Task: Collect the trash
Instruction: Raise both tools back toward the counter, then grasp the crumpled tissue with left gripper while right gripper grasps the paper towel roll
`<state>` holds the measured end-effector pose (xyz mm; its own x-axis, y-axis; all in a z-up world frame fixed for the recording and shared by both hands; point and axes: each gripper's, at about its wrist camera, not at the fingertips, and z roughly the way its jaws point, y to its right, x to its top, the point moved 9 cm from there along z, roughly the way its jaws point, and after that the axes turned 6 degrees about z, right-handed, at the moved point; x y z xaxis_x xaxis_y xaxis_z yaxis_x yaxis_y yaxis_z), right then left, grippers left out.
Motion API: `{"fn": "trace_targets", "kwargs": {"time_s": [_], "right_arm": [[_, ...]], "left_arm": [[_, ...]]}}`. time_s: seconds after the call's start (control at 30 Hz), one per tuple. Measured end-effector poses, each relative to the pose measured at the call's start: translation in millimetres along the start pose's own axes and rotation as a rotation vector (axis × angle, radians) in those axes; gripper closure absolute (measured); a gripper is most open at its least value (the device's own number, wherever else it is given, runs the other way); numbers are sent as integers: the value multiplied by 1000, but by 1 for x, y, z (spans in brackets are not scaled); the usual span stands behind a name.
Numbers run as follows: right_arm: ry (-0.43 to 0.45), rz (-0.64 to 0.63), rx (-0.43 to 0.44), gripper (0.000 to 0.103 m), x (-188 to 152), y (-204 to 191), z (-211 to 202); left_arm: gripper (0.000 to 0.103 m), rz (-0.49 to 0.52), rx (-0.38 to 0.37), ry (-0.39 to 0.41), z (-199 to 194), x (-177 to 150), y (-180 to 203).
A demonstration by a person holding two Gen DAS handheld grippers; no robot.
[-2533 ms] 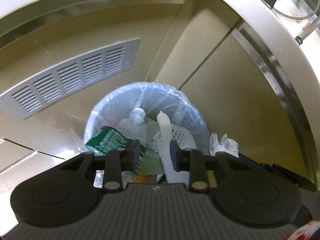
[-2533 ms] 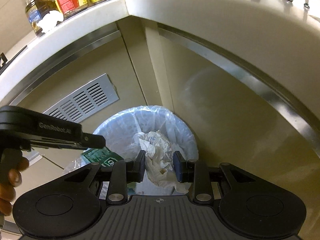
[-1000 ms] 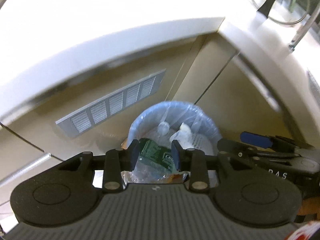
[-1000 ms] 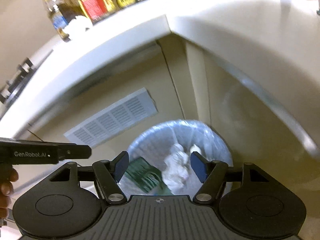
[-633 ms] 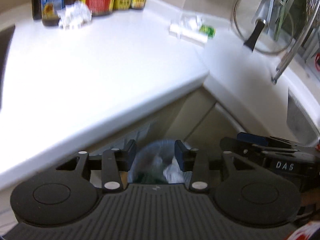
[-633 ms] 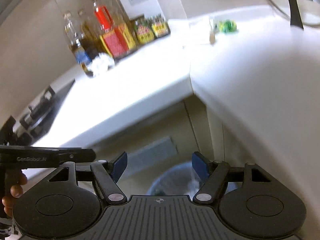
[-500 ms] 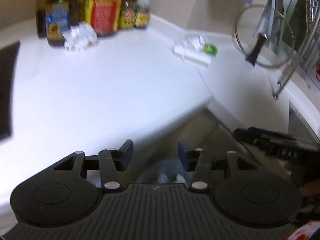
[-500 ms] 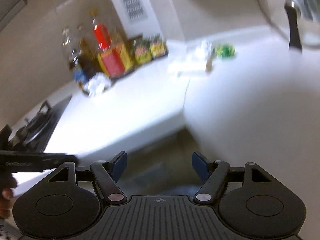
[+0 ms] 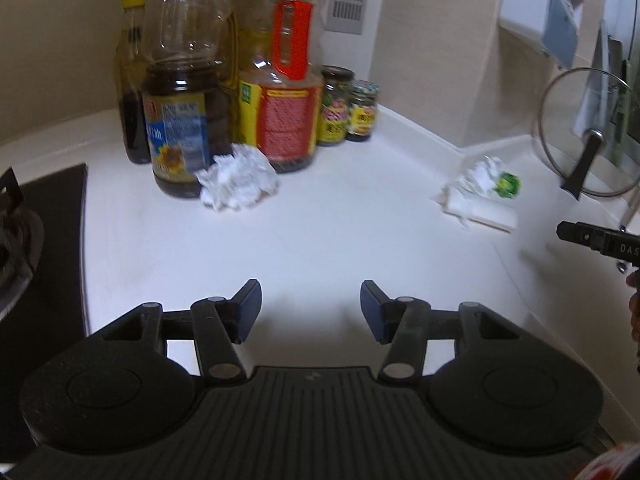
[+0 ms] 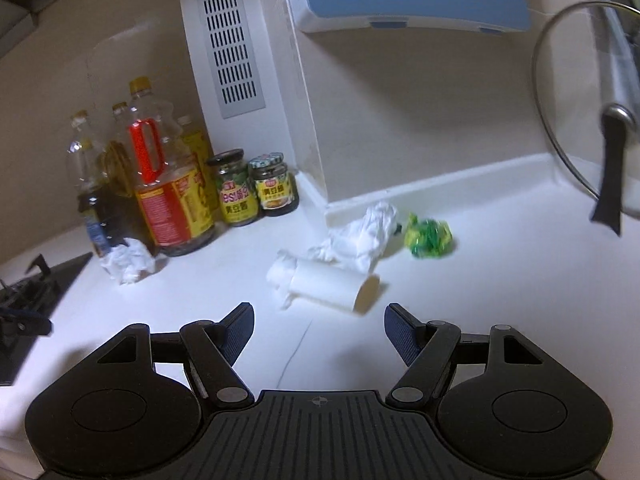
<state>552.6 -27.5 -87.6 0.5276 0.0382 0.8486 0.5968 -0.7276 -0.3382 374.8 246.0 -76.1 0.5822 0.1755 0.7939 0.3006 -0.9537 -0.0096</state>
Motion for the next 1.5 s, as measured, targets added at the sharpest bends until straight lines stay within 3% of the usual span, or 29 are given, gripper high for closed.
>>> {"fn": "trace_targets", "kwargs": {"time_s": [0.47,1.0,1.03,1.1,1.17,1.5], "right_arm": [[-109,-228,33,31,10,-8,102],[-245,-345,47,32,-5,-24,134],[-250,-345,48,34,-6,-25,133],[-259,-348,42,53,-7,-27,133],[-269,-353,25,61,-8,-27,133],[-172,-279,2,64,5,-36,108]], "left_arm": [[48,8,17,-16,48,21,-35],[47,22,0,-25,76,29,-46],[47,22,-1,-26,78,29,-46],[47,23,-2,-23,81,32,-46],[47,30,1,-18,83,34,-45],[43,59,72,38,94,44,-52]]}}
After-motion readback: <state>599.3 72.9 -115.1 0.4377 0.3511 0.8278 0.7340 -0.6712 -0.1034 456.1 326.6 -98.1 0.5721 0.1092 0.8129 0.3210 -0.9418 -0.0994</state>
